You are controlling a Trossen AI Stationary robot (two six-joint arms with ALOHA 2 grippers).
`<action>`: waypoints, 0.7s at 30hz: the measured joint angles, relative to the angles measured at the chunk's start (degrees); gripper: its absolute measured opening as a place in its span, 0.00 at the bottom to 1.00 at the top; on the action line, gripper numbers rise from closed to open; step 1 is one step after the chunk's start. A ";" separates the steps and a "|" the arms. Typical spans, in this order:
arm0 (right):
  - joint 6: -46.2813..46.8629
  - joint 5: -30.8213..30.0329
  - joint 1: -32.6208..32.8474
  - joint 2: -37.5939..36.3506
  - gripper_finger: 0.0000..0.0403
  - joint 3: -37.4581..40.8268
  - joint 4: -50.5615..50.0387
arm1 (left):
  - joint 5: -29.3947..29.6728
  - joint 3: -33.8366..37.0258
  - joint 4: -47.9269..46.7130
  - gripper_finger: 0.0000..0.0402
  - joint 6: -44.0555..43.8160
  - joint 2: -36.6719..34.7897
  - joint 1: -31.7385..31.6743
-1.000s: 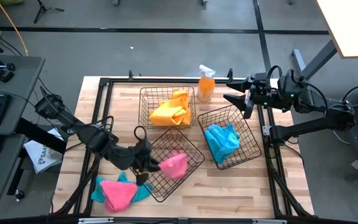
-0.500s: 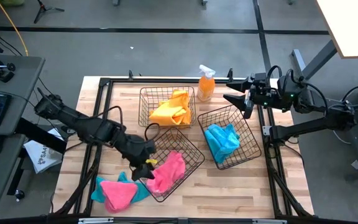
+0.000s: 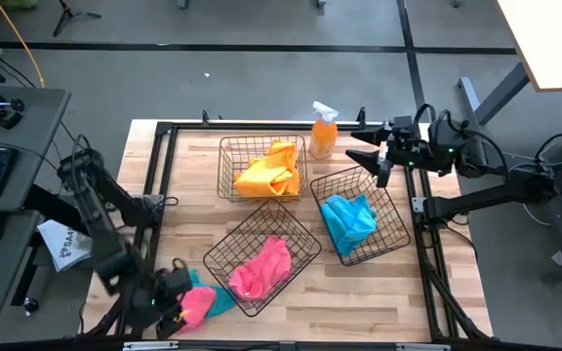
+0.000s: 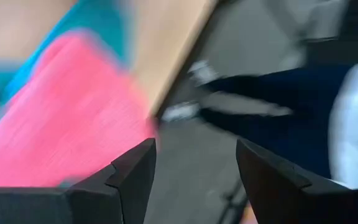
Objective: Sort microfiber towel by color & place in baskets
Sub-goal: Put the pink microfiber cloth into the left black basket
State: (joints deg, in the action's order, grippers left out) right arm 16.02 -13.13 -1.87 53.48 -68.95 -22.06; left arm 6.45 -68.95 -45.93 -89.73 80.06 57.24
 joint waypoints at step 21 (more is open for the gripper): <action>-0.05 -3.52 -0.02 3.58 0.72 0.01 -2.62 | -5.11 -7.32 -12.44 0.50 2.01 22.15 3.31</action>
State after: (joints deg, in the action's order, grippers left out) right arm 15.97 -16.64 -1.89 57.06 -68.93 -24.69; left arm 1.34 -76.27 -58.37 -87.72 102.21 60.55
